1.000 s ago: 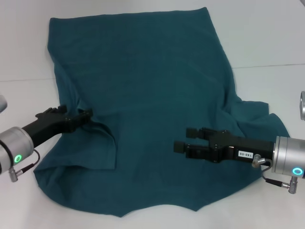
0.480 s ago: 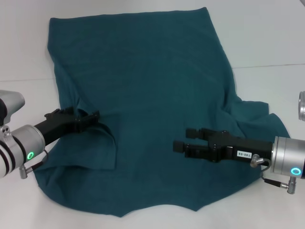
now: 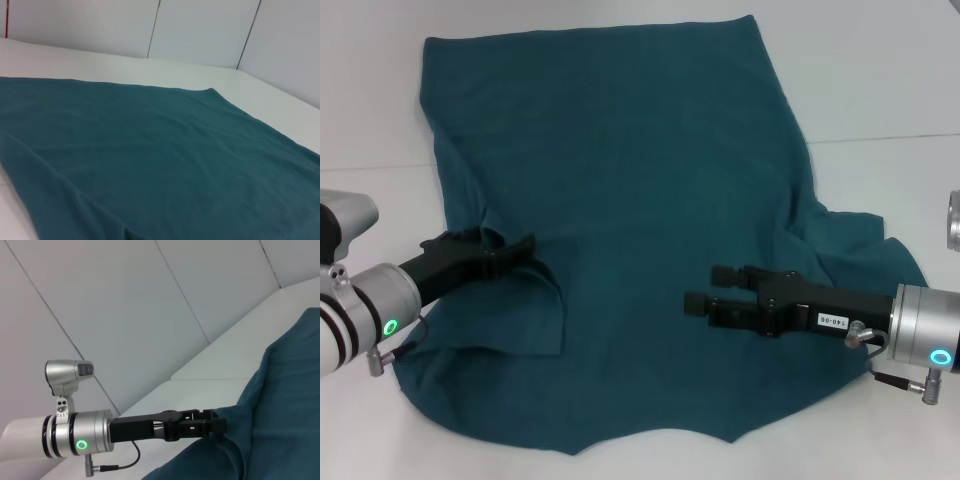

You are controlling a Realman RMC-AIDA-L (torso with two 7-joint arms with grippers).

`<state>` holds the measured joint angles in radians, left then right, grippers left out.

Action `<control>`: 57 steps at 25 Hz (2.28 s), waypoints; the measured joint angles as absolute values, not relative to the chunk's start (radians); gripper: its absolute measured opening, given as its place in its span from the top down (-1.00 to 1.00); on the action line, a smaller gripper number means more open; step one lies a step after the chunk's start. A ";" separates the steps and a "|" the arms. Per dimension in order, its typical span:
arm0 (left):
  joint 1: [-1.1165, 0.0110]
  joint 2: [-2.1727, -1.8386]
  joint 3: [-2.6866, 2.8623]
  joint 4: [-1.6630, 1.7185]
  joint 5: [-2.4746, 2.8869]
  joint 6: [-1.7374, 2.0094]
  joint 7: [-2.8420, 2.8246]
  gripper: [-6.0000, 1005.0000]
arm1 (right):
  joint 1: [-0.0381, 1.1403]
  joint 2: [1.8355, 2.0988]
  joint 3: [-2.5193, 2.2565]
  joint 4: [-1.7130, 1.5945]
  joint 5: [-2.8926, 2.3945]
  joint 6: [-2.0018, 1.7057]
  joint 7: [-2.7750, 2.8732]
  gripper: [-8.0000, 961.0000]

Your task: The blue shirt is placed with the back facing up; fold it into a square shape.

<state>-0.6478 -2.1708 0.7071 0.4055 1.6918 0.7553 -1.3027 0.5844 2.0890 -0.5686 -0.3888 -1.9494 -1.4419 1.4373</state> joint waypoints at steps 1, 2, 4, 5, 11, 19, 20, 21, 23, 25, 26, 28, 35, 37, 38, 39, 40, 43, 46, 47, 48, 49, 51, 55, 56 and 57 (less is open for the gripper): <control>-0.650 -2.171 0.707 0.403 1.692 0.755 -1.303 -0.80 | 0.584 2.089 -0.569 -0.389 -1.949 -1.440 1.437 -0.90; -0.653 -2.171 0.707 0.400 1.692 0.754 -1.303 -0.80 | 0.584 2.089 -0.569 -0.390 -1.949 -1.438 1.436 -0.90; -0.659 -2.171 0.707 0.398 1.692 0.753 -1.303 -0.80 | 0.584 2.089 -0.571 -0.391 -1.949 -1.424 1.433 -0.90; -0.664 -2.171 0.707 0.398 1.692 0.752 -1.303 -0.80 | 0.585 2.089 -0.573 -0.391 -1.949 -1.417 1.433 -0.90; -0.710 -2.172 0.707 0.359 1.697 0.636 -1.302 -0.73 | 0.587 2.089 -0.577 -0.394 -1.950 -1.405 1.436 -0.90; -0.724 -2.172 0.707 0.353 1.695 0.576 -1.301 -0.40 | 0.585 2.089 -0.573 -0.390 -1.950 -1.405 1.429 -0.90; -0.724 -2.172 0.707 0.353 1.695 0.577 -1.302 -0.36 | 0.585 2.089 -0.573 -0.390 -1.950 -1.405 1.429 -0.90; -0.724 -2.172 0.707 0.353 1.695 0.577 -1.302 -0.31 | 0.585 2.089 -0.572 -0.390 -1.950 -1.405 1.429 -0.90; -0.726 -2.172 0.707 0.354 1.695 0.579 -1.302 -0.22 | 0.585 2.089 -0.571 -0.389 -1.950 -1.405 1.428 -0.90; -0.731 -2.172 0.707 0.354 1.695 0.585 -1.302 -0.14 | 0.584 2.089 -0.571 -0.388 -1.950 -1.405 1.428 -0.90; -0.733 -2.172 0.707 0.354 1.695 0.586 -1.302 -0.04 | 0.584 2.089 -0.571 -0.388 -1.950 -1.404 1.428 -0.90; -0.740 -2.171 0.707 0.354 1.695 0.587 -1.302 0.15 | 0.584 2.089 -0.571 -0.388 -1.950 -1.403 1.428 -0.90; -0.763 -2.171 0.710 0.354 1.695 0.601 -1.302 0.79 | 0.584 2.089 -0.574 -0.388 -1.950 -1.399 1.428 -0.90; -0.773 -2.172 0.710 0.352 1.695 0.605 -1.302 0.88 | 0.584 2.089 -0.575 -0.388 -1.950 -1.398 1.428 -0.90; -0.777 -2.172 0.710 0.350 1.695 0.609 -1.302 0.93 | 0.584 2.089 -0.575 -0.388 -1.950 -1.398 1.428 -0.90; -0.781 -2.172 0.710 0.349 1.695 0.613 -1.302 0.97 | 0.585 2.089 -0.575 -0.388 -1.950 -1.397 1.428 -0.90; -0.785 -2.173 0.710 0.348 1.695 0.618 -1.302 0.95 | 0.585 2.089 -0.576 -0.388 -1.950 -1.397 1.428 -0.90; -0.796 -2.175 0.710 0.344 1.692 0.635 -1.302 0.89 | 0.586 2.089 -0.576 -0.388 -1.950 -1.396 1.428 -0.90; -0.809 -2.175 0.710 0.330 1.685 0.642 -1.302 0.83 | 0.586 2.089 -0.577 -0.388 -1.950 -1.395 1.428 -0.90; -0.813 -2.175 0.710 0.325 1.684 0.643 -1.300 0.81 | 0.586 2.089 -0.577 -0.388 -1.950 -1.395 1.428 -0.90; -0.816 -2.175 0.710 0.322 1.683 0.643 -1.300 0.79 | 0.586 2.089 -0.577 -0.388 -1.950 -1.394 1.428 -0.90; -0.820 -2.175 0.710 0.316 1.683 0.643 -1.298 0.77 | 0.586 2.089 -0.577 -0.388 -1.950 -1.394 1.428 -0.90; -0.825 -2.175 0.710 0.308 1.684 0.643 -1.296 0.73 | 0.586 2.089 -0.577 -0.388 -1.950 -1.394 1.428 -0.90; -0.828 -2.175 0.710 0.306 1.684 0.644 -1.296 0.64 | 0.586 2.089 -0.577 -0.388 -1.950 -1.394 1.428 -0.90; -0.828 -2.175 0.710 0.306 1.684 0.644 -1.297 0.57 | 0.587 2.089 -0.577 -0.388 -1.950 -1.394 1.427 -0.90; -0.828 -2.175 0.710 0.306 1.684 0.644 -1.297 0.50 | 0.587 2.089 -0.577 -0.388 -1.950 -1.394 1.427 -0.90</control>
<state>-0.8276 -2.1752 0.7102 0.3059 1.6836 0.6443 -1.2974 0.5870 2.0891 -0.5768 -0.3880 -1.9496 -1.3943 1.4270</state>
